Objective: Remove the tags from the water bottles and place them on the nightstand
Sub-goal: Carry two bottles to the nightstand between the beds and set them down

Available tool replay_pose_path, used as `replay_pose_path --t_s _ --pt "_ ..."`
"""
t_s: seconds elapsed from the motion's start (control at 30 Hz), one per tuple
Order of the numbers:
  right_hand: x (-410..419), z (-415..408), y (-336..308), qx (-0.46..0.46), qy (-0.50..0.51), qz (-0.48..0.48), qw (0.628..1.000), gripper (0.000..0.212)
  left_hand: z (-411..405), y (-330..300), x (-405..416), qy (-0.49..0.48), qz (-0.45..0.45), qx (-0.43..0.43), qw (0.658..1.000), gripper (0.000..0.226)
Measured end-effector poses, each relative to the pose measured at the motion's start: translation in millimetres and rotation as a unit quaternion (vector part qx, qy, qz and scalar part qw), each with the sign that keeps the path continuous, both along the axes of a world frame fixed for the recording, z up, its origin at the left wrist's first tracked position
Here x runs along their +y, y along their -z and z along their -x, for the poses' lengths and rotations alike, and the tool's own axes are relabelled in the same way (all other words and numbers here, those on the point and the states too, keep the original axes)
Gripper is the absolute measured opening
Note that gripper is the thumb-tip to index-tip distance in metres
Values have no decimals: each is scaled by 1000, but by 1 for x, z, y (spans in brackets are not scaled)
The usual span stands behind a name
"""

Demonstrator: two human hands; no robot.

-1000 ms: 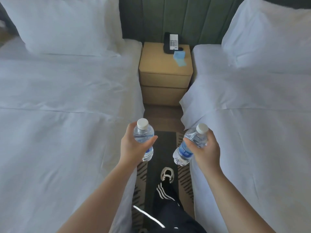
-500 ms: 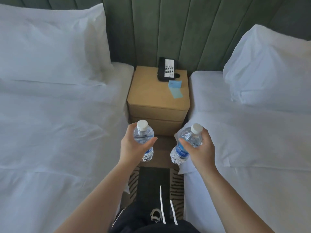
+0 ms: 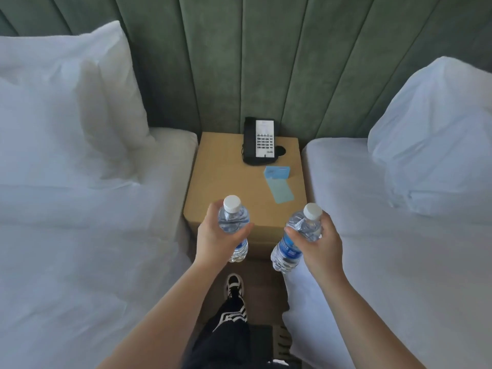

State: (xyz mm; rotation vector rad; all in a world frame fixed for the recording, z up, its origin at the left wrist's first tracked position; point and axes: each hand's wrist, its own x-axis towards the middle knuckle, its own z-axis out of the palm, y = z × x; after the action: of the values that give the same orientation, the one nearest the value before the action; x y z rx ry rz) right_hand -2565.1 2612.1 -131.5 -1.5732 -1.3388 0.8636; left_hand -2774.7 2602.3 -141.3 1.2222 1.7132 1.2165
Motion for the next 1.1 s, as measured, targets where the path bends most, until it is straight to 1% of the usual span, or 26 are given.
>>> replay_pose_path --t_s 0.2,0.3,0.47,0.57,0.67,0.8,0.9,0.97,1.1 --pt "141 36 -3 -8 -6 27 1000 44 34 2 143 19 36 19 999 65" --pt "205 56 -14 -8 -28 31 999 39 52 -1 204 0 50 11 999 66" --pt "308 92 -10 -6 -77 34 996 49 74 14 290 -34 51 7 998 62" --pt "362 114 8 8 -112 42 993 50 89 31 333 -55 61 12 997 61" --pt "412 137 33 -7 -140 30 990 52 104 55 371 -84 78 28 993 65" --pt "473 169 73 -19 -190 29 981 52 129 95 422 -103 116 58 986 63" --pt "512 189 103 -23 -194 36 980 53 151 121 460 -109 138 58 983 66" --pt "531 198 120 -21 -186 33 982 53 162 135 481 -104 144 61 982 64" --pt "559 212 146 -26 -182 13 983 58 175 150 507 -118 127 55 983 57"
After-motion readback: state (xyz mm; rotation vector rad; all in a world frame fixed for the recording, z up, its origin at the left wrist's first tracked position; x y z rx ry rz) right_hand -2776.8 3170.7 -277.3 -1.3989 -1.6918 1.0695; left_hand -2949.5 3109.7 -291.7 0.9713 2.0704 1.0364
